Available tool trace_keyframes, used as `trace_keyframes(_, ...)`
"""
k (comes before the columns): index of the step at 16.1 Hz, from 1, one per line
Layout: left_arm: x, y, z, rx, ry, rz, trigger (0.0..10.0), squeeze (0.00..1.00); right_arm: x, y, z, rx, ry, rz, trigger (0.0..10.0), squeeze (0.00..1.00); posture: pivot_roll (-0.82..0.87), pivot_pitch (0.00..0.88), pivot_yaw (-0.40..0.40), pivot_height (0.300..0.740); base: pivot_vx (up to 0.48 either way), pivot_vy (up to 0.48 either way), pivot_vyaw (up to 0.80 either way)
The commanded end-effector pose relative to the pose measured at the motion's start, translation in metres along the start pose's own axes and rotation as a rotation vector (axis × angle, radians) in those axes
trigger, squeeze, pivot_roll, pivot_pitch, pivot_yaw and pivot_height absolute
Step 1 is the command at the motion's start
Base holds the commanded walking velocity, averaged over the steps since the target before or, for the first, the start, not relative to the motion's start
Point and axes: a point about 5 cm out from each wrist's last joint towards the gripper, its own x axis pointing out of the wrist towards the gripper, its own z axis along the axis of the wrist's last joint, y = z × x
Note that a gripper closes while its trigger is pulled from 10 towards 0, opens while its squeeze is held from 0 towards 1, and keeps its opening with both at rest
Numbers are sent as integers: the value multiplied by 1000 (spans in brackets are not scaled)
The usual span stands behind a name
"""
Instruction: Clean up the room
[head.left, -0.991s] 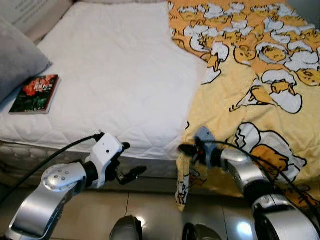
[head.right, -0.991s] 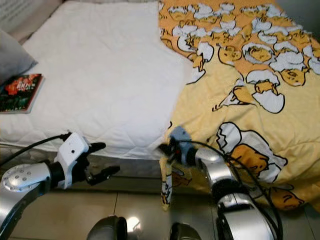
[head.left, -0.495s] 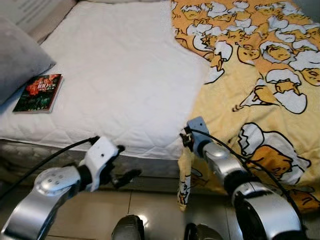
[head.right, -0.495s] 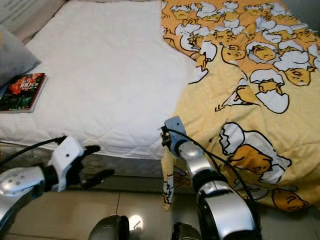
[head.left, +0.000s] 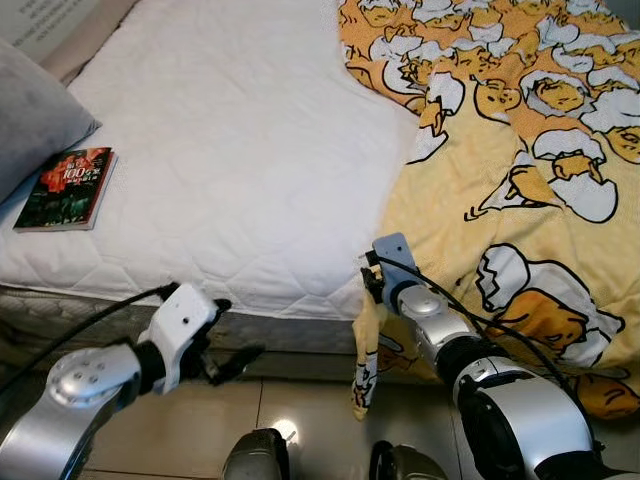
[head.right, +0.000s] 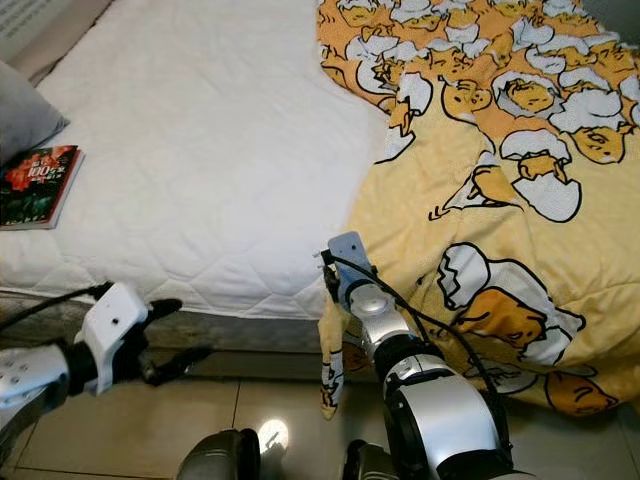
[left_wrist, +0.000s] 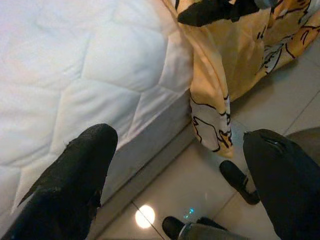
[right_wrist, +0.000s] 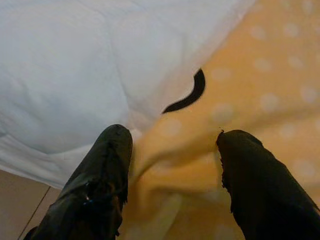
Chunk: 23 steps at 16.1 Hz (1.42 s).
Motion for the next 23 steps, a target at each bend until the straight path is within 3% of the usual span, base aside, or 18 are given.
trace_keyframes(1,-6,2,-3,12,8,20,10000,0,0,4,-6,8,40,9,10000,0,286,218,46,740,0,0,0)
trace_keyframes(5,-21,10,-16,2,25,55,10000,0,-2,10,-16,0,68,49,10000,0,335,274,48,740,0,0,0)
trace_keyframes(9,-38,20,-27,4,41,99,10000,0,-2,9,-18,-104,84,3,10000,0,392,304,45,740,0,0,0)
trace_keyframes(10,-41,23,-29,8,41,116,10000,0,-2,6,-17,-99,84,-17,3647,0,409,304,40,740,0,0,0)
trace_keyframes(11,-45,25,-32,10,47,127,10000,0,-2,5,-18,-81,85,-29,0,0,423,293,33,740,0,0,0)
trace_keyframes(18,-53,37,-47,14,70,110,10000,0,-1,11,-14,-43,72,-1,0,0,425,258,36,740,0,0,0)
trace_keyframes(23,-30,39,-78,-2,99,103,10000,0,-2,5,-15,-31,80,-8,0,0,421,243,39,740,0,0,0)
